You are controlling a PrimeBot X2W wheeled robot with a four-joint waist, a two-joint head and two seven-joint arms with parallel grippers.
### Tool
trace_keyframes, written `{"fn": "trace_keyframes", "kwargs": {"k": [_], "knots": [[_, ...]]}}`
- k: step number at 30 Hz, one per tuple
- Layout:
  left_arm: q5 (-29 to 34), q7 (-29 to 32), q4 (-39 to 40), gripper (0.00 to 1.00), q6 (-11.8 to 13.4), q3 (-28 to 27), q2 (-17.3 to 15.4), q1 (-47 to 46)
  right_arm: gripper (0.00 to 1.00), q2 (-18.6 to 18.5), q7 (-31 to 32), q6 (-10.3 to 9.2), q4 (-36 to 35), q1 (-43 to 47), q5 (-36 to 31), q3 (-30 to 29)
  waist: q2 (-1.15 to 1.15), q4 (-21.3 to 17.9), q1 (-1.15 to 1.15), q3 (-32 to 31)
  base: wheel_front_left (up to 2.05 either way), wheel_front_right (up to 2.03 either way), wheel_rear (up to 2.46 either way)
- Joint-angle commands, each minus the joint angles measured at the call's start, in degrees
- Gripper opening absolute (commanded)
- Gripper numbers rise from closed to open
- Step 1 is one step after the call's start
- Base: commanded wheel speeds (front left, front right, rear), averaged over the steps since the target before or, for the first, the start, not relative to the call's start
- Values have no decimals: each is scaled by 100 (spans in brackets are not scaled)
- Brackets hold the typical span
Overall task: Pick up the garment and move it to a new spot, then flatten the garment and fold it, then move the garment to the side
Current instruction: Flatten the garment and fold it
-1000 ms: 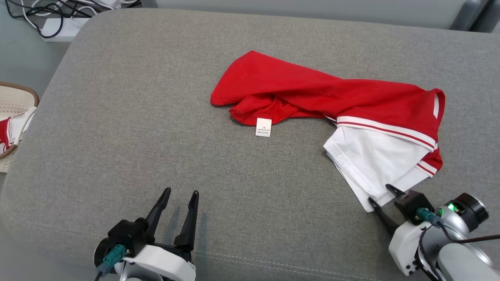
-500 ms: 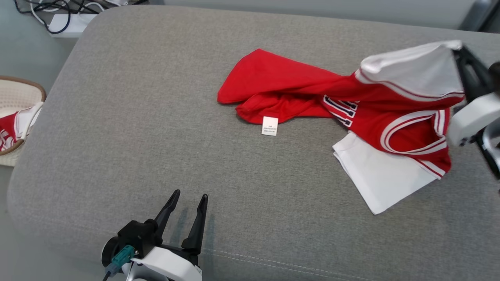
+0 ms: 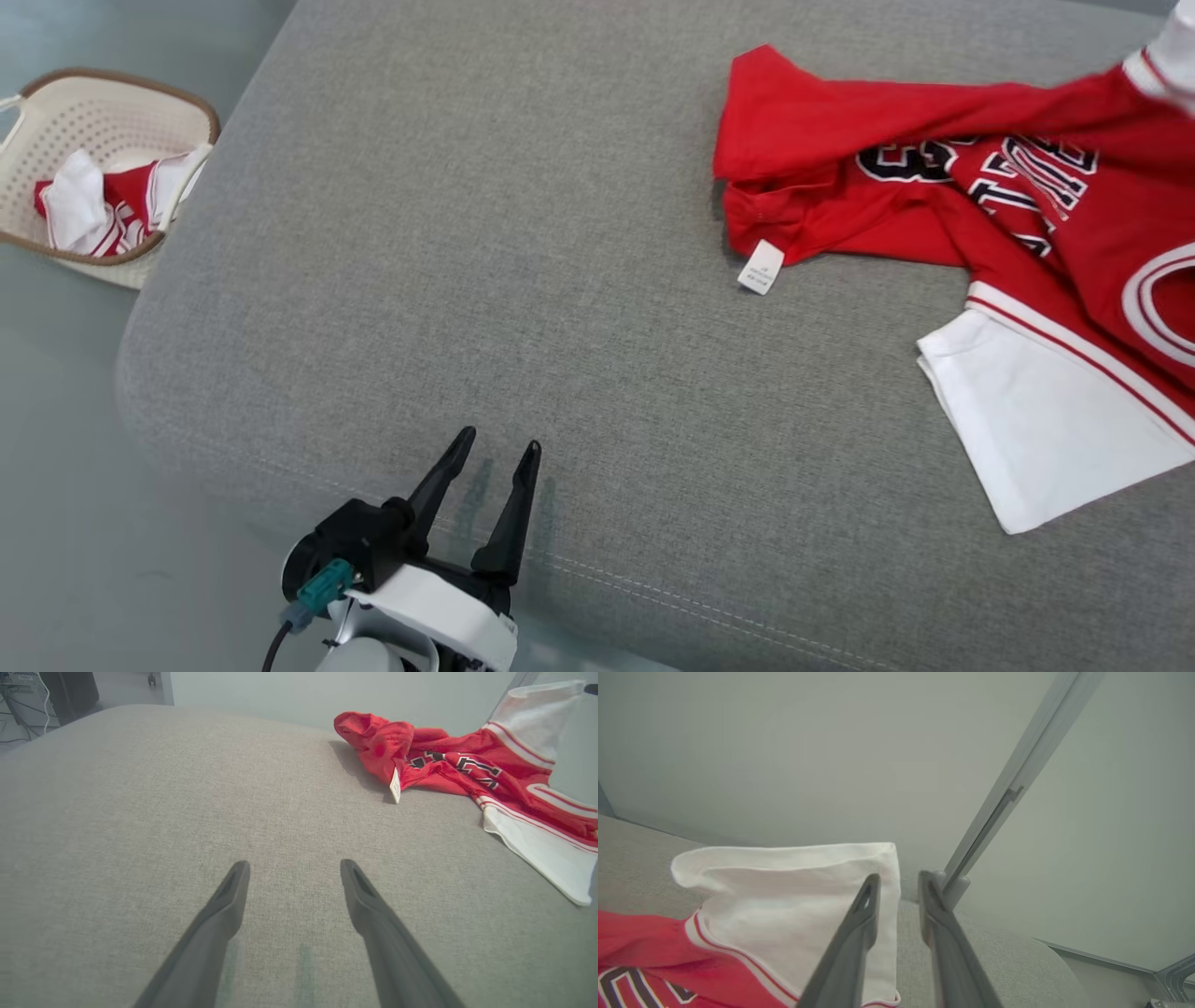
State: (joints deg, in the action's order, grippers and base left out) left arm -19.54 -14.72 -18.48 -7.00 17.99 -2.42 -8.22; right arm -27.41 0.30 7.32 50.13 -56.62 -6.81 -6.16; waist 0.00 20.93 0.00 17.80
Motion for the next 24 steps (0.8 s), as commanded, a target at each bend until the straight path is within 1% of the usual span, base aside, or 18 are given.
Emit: {"fn": "trace_keyframes", "kwargs": {"k": [1,5,8,13,17,18,19,24], "knots": [[-76,-28,195,100,2,-169,-45,-227,100,105,-153,17,-51,-40,-191,-82,0,79,0,97,0,0,0],[-52,-28,260,100,13,-184,-45,-292,100,414,-581,17,33,169,-364,-193,0,-85,0,65,0,0,0],[26,-28,291,100,4,-185,-45,-392,100,724,-936,17,29,475,-337,228,0,-284,0,8,0,0,0],[233,-28,325,100,-20,-206,-45,-674,100,1110,-1236,17,-115,1062,141,1114,0,-701,0,-37,0,0,0],[554,-28,170,100,-39,-124,-50,-1066,100,1252,-1317,17,-349,1492,573,1757,0,-1036,0,-31,0,0,0],[554,-28,170,100,-39,-124,-50,-1066,100,1252,-1317,17,-349,1492,573,1757,0,-1036,0,-31,0,0,0],[628,-28,96,100,-42,-91,-60,-1188,100,1280,-1327,17,-413,1585,670,1909,0,-1117,0,-26,0,0,0],[783,-28,-332,100,-46,114,-240,-1891,100,1449,-1338,17,-775,1923,1045,2604,0,-1513,0,53,0,0,0]]}}
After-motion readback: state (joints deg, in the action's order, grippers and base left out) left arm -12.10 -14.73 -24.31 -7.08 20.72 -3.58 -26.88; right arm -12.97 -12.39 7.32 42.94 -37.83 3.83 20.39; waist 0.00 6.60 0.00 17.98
